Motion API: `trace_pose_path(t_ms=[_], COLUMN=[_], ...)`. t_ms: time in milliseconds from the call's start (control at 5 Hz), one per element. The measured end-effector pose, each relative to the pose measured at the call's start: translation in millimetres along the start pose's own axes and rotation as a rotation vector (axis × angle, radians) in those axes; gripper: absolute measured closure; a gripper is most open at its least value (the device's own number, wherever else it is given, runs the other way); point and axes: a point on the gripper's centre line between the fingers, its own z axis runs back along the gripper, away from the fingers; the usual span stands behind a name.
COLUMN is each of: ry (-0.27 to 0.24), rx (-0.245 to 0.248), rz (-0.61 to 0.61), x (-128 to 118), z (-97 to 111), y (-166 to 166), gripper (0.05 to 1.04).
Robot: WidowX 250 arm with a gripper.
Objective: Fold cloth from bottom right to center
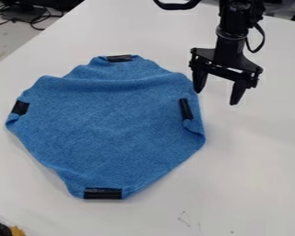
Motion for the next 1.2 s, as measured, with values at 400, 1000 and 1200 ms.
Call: trace_pose_path(t_ms=[400,1000,1200], ry=[0.059,0.018,0.058], rx=[0.049,0.022,-0.002], rz=[0.106,0.424,0.506], x=[-46,-146,-179], z=[-12,8,-7], y=[2,9,32], gripper=[0.083,0.083,0.083])
